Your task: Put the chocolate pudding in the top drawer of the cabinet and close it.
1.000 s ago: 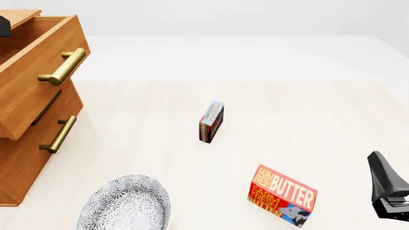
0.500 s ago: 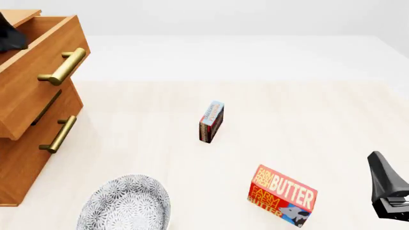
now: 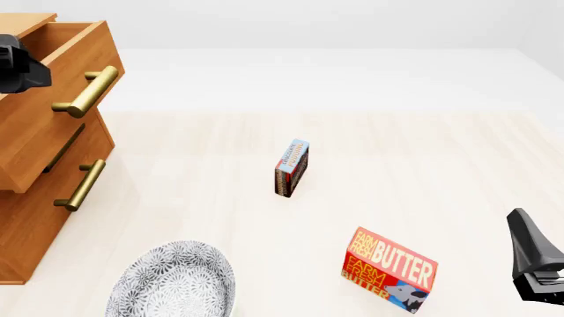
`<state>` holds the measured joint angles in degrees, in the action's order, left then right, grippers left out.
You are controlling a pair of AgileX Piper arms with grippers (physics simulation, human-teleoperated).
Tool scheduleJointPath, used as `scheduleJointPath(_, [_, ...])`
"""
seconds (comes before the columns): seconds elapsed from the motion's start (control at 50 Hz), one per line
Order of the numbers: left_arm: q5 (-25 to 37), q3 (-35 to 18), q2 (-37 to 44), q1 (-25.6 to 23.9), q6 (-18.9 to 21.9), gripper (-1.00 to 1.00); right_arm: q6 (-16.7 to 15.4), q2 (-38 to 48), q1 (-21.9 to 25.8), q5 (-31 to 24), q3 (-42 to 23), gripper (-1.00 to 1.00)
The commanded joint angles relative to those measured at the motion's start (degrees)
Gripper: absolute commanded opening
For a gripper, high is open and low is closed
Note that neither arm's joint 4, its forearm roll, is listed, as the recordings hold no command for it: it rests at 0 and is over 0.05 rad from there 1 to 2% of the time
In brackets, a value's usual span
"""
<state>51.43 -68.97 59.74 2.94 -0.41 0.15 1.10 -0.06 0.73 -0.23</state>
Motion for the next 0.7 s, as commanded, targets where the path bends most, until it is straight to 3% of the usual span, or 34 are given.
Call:
scheduleJointPath(0.02, [-0.9,1.7,0.2,0.3,-0.2,1.0,0.0,0.0,0.0,0.0,0.0,1.0])
scheduleJointPath(0.7, [-4.9,5.6,2.4,-1.3,-1.8,1.0,0.0,0.0,0.0,0.0,0.0,1.0])
